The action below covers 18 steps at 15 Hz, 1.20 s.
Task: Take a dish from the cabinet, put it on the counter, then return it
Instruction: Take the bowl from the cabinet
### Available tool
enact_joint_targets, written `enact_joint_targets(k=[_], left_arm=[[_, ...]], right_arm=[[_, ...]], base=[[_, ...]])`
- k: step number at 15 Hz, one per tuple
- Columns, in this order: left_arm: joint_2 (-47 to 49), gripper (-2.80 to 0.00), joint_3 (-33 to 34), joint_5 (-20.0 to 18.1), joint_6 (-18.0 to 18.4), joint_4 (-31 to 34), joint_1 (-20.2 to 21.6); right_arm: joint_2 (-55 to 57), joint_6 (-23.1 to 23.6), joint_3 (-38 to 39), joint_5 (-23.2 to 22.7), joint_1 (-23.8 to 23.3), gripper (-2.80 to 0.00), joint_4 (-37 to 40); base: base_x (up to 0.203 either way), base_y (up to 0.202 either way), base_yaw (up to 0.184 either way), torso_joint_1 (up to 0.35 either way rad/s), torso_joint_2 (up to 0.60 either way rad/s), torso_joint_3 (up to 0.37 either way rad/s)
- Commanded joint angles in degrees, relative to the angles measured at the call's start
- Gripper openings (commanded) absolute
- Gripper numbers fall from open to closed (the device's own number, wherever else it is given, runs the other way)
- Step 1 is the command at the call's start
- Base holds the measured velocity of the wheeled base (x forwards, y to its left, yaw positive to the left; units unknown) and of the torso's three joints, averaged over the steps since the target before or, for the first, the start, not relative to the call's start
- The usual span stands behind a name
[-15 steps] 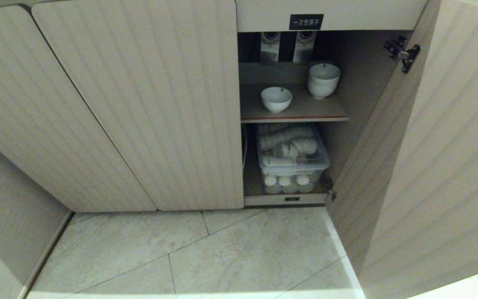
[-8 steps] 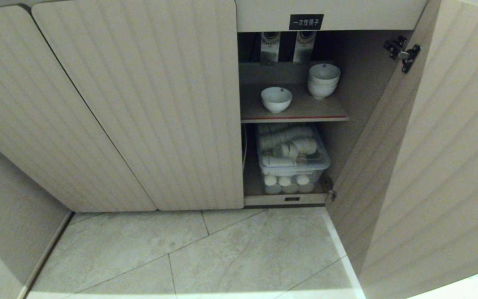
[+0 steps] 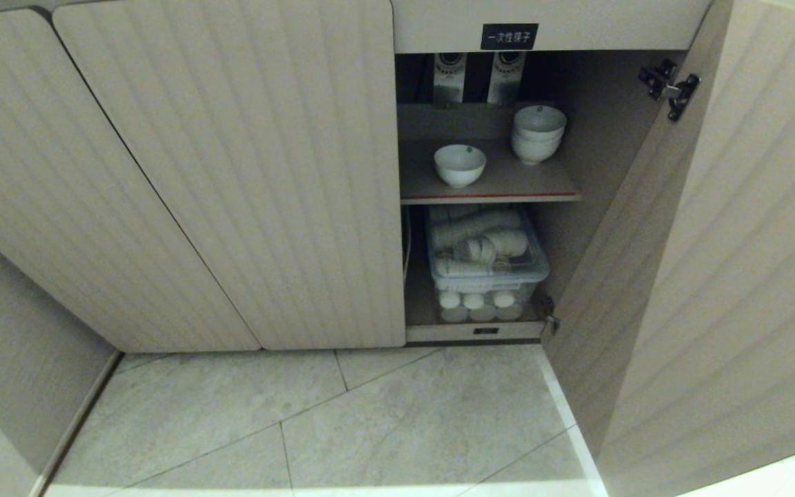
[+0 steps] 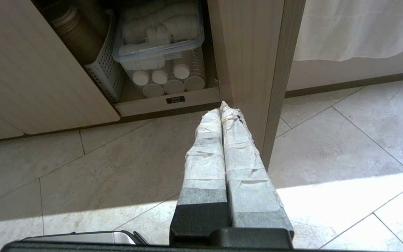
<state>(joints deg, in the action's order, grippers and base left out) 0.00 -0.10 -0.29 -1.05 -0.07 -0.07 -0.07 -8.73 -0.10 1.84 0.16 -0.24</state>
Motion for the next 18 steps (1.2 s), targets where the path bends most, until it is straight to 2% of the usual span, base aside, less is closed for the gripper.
enact_joint_targets(k=[1, 5, 15, 18], left_arm=[[0.00, -2.80, 0.01, 0.03, -0.01, -0.01, -0.01], [0.00, -2.80, 0.01, 0.03, -0.01, -0.01, 0.03], [0.00, -2.80, 0.01, 0.03, 0.04, -0.01, 0.05], [0.00, -2.80, 0.01, 0.03, 0.04, -0.01, -0.01]], right_arm=[[0.07, -0.06, 0.01, 0.00, 0.02, -2.80, -0.02], [0.07, -0.06, 0.01, 0.00, 0.02, -2.80, -0.02], [0.07, -0.06, 0.01, 0.00, 0.02, -2.80, -0.02], [0.07, -0.06, 0.01, 0.00, 0.02, -2.80, -0.02]], base=[[0.000, 0.000, 0.000, 0.000, 0.00, 0.000], [0.000, 0.032, 0.002, -0.001, 0.00, 0.001], [0.000, 0.193, 0.000, 0.002, 0.00, 0.003], [0.000, 0.080, 0.000, 0.002, 0.00, 0.001]])
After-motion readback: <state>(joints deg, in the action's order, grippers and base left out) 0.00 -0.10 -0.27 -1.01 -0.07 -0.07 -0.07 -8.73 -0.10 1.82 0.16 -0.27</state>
